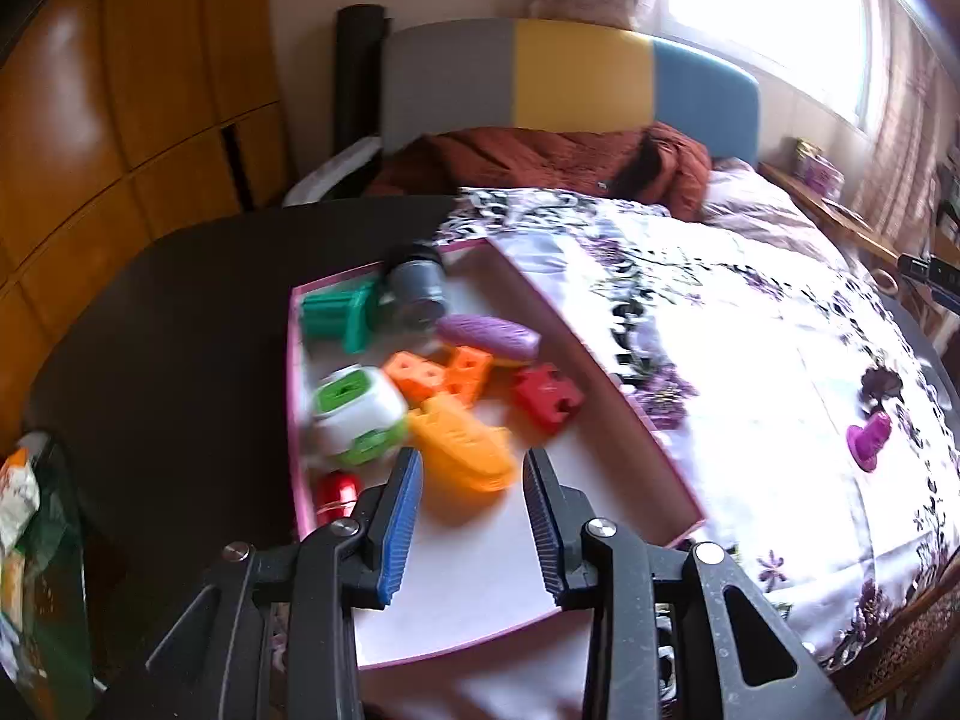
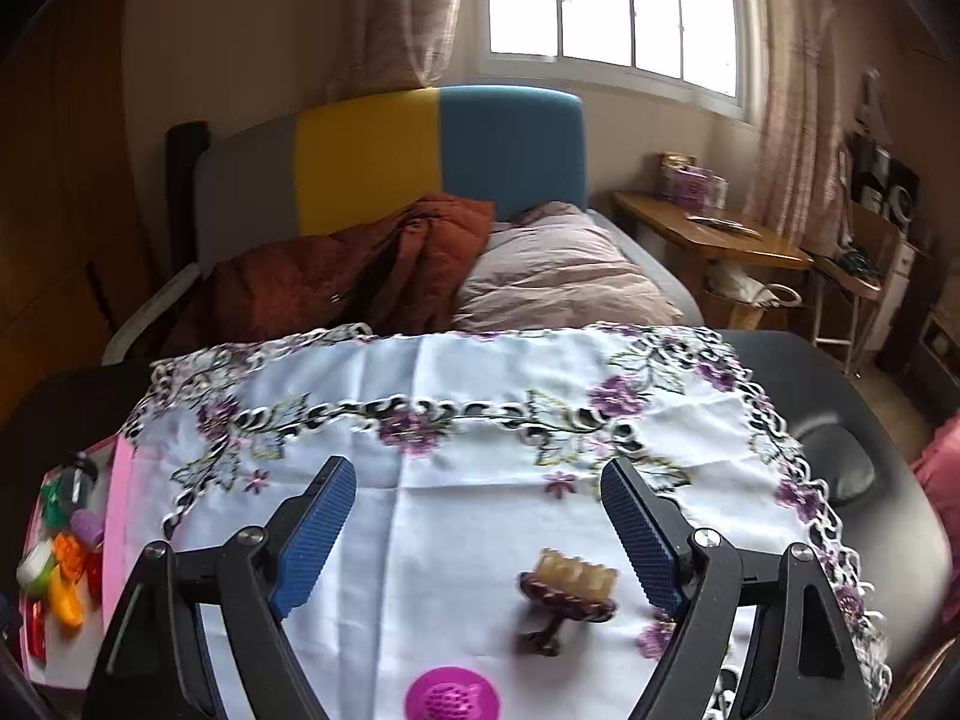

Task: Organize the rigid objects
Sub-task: 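Move both tools back over the remaining toys on the tablecloth, then grasp the magenta suction-cup toy with the left tool while the right tool grasps the brown peg stand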

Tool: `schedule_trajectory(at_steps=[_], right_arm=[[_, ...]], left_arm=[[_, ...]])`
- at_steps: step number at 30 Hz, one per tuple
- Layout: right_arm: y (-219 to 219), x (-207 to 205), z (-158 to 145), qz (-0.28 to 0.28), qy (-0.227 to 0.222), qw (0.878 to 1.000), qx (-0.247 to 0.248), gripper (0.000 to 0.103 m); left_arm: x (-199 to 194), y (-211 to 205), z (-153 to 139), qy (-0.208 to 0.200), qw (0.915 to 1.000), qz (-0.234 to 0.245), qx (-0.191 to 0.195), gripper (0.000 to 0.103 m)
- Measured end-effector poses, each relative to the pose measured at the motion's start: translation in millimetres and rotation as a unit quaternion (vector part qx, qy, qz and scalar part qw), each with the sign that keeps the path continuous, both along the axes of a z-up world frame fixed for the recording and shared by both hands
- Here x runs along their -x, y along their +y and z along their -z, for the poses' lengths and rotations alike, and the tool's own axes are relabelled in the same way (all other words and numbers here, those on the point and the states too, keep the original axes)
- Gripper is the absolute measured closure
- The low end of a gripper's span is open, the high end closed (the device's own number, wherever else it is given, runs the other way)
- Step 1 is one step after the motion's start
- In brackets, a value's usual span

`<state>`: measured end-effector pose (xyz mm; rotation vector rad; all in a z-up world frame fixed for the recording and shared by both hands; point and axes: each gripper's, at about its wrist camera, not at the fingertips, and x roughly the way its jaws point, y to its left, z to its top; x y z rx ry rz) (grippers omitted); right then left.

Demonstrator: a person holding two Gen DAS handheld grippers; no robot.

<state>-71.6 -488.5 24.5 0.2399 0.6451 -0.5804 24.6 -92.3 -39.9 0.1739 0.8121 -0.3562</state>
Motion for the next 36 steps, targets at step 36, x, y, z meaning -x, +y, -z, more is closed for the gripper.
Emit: schedule_trajectory(at_steps=[36], right_arm=[[-101, 65, 46, 0.176, -0.103, 0.953, -0.222, 0.017]], left_arm=[[64, -321, 49, 0.09, 0.9117, 0.401, 0.006, 0.059]])
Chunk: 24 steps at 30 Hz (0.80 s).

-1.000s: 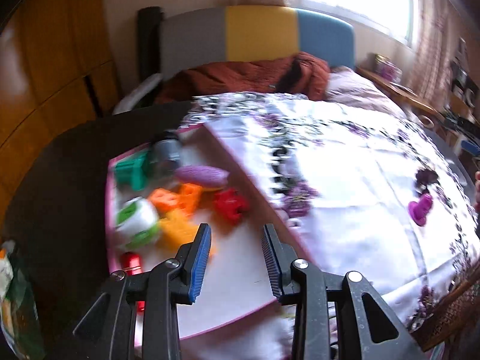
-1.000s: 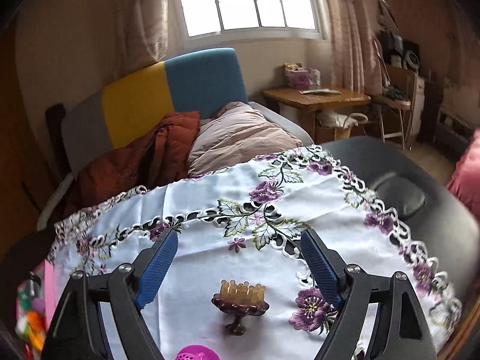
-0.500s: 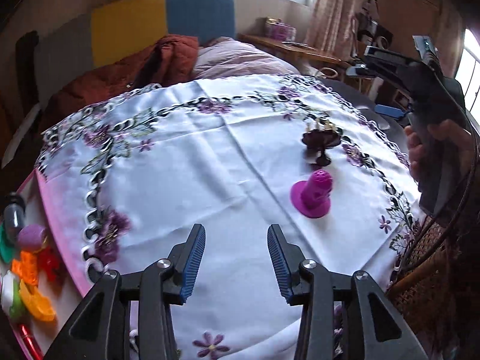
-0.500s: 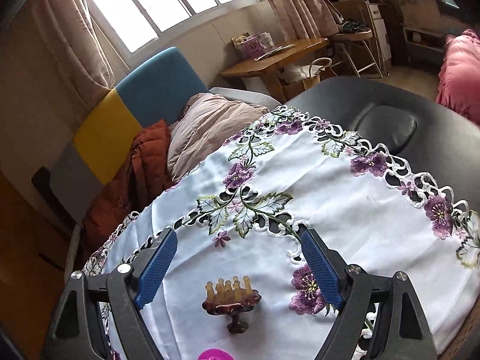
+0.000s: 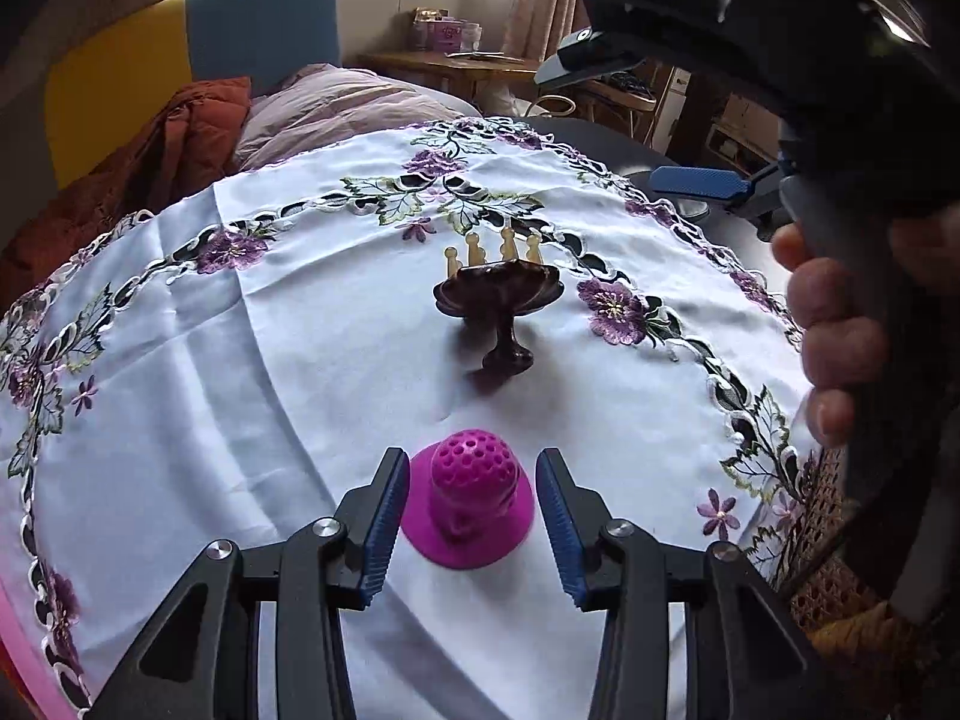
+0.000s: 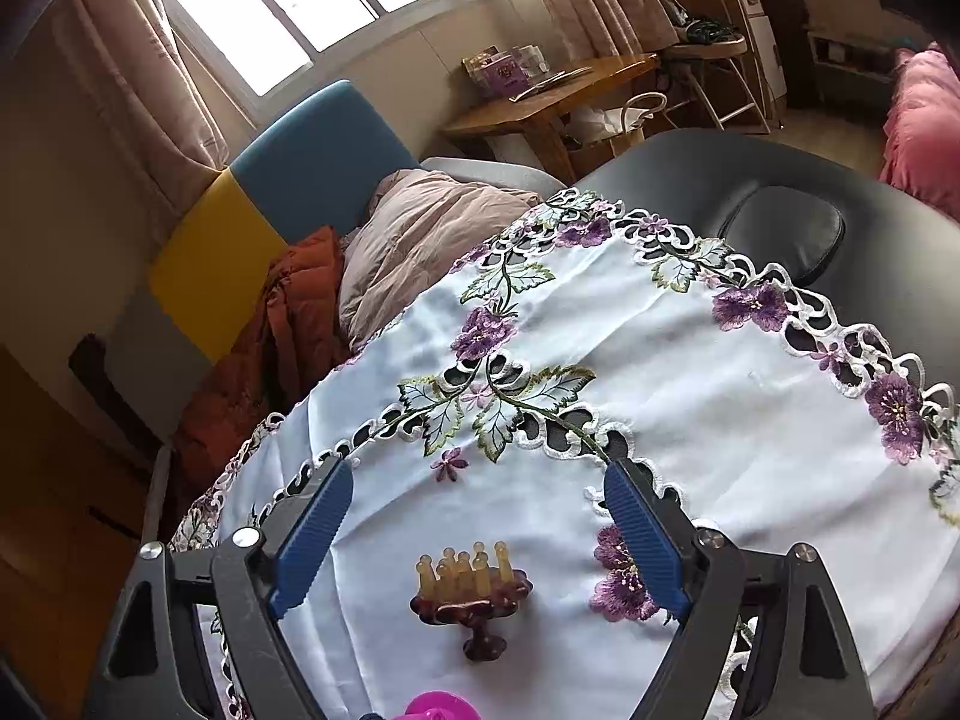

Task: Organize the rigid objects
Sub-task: 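Grasp the magenta suction-cup toy with the left tool while the right tool grasps the brown peg stand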

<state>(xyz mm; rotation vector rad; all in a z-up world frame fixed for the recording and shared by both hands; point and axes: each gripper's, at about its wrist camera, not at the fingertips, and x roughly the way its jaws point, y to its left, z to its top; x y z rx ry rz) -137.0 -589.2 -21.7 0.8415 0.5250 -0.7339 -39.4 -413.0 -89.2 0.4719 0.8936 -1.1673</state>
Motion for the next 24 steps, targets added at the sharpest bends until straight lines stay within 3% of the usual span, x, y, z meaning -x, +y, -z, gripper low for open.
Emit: schedule_trajectory(at_steps=[2, 3, 5, 17, 20, 24], right_arm=[[0, -1, 0, 0.0, 0.003, 1.0, 0.001, 0.017], [0, -2, 1, -0.001, 0.005, 1.0, 0.0, 0.017], [-1, -3, 4, -0.004, 0.009, 1.0, -0.005, 0.017], [11, -41, 40, -0.103, 0.089, 0.988, -0.066, 0.016], [17, -51, 51, -0.128, 0.112, 0.982, -0.082, 0.016], [28, -63, 57, -0.153, 0.151, 0.975, -0.063, 0.016]], left_arm=[[-6, -6, 7, 0.019, 0.9998, -0.004, -0.001, 0.061], [-8, -5, 9, 0.028, 0.9996, -0.007, 0.001, 0.07], [-12, 6, 7, 0.036, 0.999, -0.018, 0.019, 0.071], [-38, 119, 0, 0.028, 0.9889, -0.144, 0.024, 0.072], [-40, 140, -4, 0.031, 0.9864, -0.159, 0.03, 0.072], [-38, 154, -10, 0.037, 0.9845, -0.166, 0.041, 0.071]])
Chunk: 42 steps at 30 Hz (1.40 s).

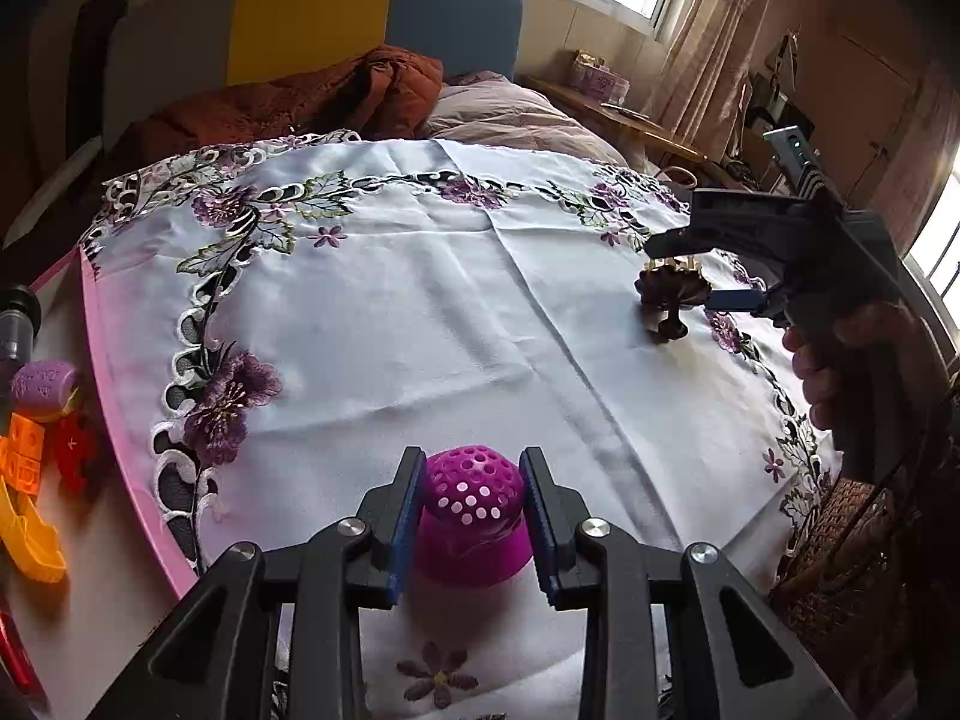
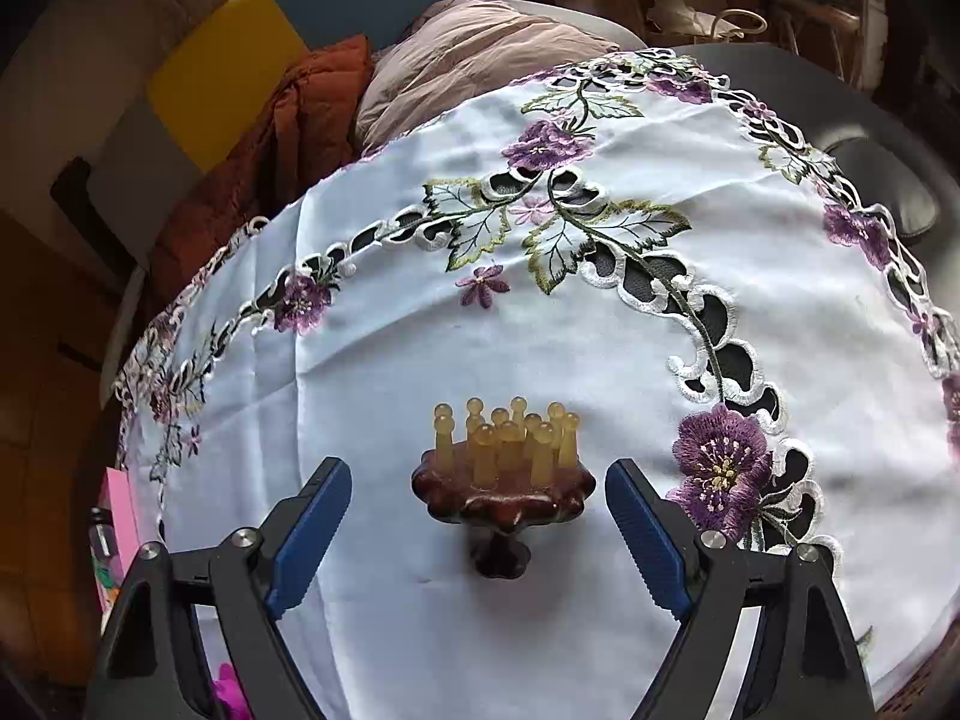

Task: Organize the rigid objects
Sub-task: 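Grasp the magenta suction-cup toy with the left tool while the right tool grasps the brown peg stand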

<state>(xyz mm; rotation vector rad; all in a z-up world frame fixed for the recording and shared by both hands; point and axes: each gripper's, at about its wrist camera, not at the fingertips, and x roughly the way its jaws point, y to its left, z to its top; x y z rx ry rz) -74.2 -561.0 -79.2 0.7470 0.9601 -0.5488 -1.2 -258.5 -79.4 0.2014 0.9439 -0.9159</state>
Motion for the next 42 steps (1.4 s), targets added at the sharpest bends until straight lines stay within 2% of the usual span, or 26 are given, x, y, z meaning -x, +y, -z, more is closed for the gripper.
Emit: schedule_trajectory(at_steps=[12, 18, 19, 20, 24, 27, 34, 38, 42], right_arm=[[7, -18, 11, -0.024, 0.061, 0.997, 0.045, 0.016], [3, -19, 15, -0.017, 0.065, 0.997, 0.042, 0.016], [3, -19, 14, -0.018, 0.062, 0.997, 0.046, 0.021], [3, -20, 14, -0.024, 0.058, 0.997, 0.049, 0.038], [11, -25, 12, -0.053, 0.054, 0.995, 0.062, 0.038], [21, -29, 6, -0.073, 0.051, 0.992, 0.092, 0.038], [50, -40, -7, -0.129, 0.054, 0.979, 0.146, 0.038], [72, -49, -13, -0.165, 0.05, 0.974, 0.147, 0.038], [103, -65, -22, -0.201, 0.023, 0.968, 0.148, 0.037]], left_arm=[[2, 29, -18, 0.005, 0.9992, -0.018, 0.035, 0.071], [3, 36, -20, 0.006, 0.9988, -0.026, 0.041, 0.071], [3, 37, -21, 0.005, 0.9987, -0.027, 0.042, 0.071], [4, 37, -21, 0.004, 0.9987, -0.027, 0.043, 0.071], [8, 41, -26, -0.005, 0.9984, -0.03, 0.046, 0.071], [11, 48, -32, -0.015, 0.9979, -0.04, 0.05, 0.071], [4, 78, -48, -0.039, 0.9942, -0.089, 0.047, 0.071], [-5, 97, -49, -0.043, 0.9908, -0.122, 0.039, 0.071], [-12, 113, -50, -0.044, 0.9871, -0.15, 0.037, 0.071]])
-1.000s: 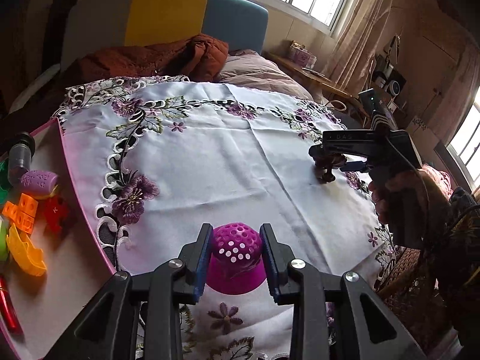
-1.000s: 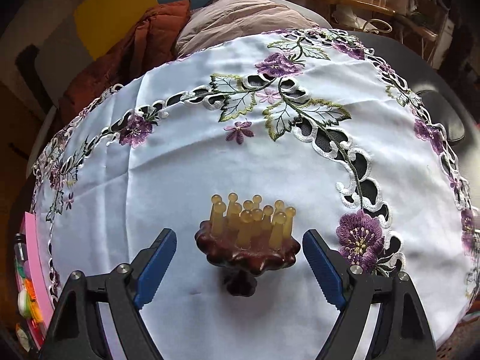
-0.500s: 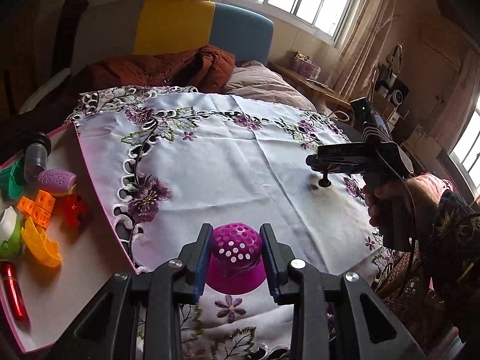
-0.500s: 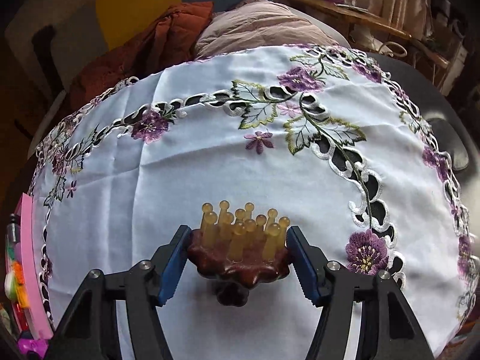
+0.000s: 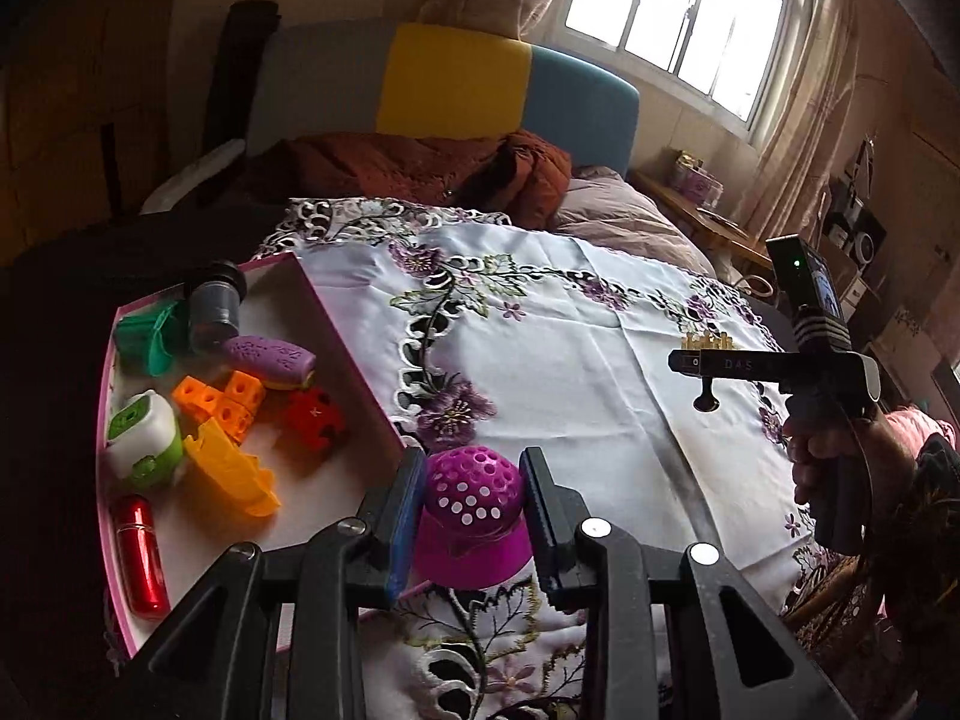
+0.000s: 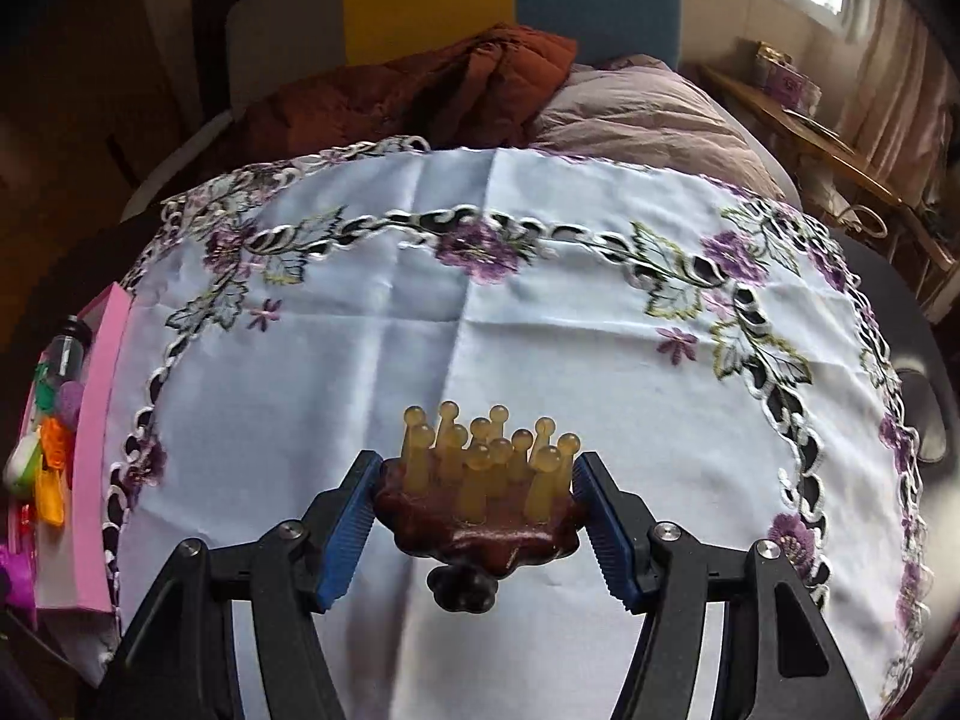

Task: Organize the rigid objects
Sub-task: 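Grasp the magenta suction-cup toy with the left tool while the right tool grasps the brown peg stand, then carry the magenta suction-cup toy into the tray and open the left tool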

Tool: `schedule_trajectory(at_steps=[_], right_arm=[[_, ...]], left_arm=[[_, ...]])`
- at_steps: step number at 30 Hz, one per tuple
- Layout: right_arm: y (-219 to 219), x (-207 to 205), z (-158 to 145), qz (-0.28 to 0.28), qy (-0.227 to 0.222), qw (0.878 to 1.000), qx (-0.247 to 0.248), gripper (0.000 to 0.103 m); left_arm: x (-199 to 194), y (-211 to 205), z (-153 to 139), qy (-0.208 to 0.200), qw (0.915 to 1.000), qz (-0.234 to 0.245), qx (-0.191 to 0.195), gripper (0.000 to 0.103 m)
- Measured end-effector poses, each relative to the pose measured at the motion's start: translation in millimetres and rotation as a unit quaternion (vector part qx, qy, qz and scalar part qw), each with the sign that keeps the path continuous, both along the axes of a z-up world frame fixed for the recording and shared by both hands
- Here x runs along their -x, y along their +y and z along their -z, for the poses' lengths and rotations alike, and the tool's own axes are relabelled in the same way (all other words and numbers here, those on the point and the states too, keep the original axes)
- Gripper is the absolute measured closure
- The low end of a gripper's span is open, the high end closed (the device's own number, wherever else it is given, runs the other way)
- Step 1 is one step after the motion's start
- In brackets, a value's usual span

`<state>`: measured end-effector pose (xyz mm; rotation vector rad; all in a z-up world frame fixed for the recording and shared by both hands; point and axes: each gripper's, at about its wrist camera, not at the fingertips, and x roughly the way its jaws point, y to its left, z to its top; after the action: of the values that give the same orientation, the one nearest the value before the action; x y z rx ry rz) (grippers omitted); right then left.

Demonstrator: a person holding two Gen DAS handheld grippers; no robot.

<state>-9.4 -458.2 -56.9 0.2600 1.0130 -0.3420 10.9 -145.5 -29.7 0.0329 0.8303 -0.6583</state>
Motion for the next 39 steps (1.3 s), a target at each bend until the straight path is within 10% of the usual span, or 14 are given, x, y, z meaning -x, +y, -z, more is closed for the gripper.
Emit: schedule_trajectory(at_steps=[9, 39], right_arm=[[63, -36, 20, -0.102, -0.016, 0.995, -0.01, 0.038], [67, -42, 32, -0.103, -0.014, 0.994, -0.014, 0.038]], left_arm=[[-10, 30, 5, 0.003, 0.9987, -0.05, -0.012, 0.071], [-22, 102, 13, 0.024, 0.9889, -0.145, -0.021, 0.071]])
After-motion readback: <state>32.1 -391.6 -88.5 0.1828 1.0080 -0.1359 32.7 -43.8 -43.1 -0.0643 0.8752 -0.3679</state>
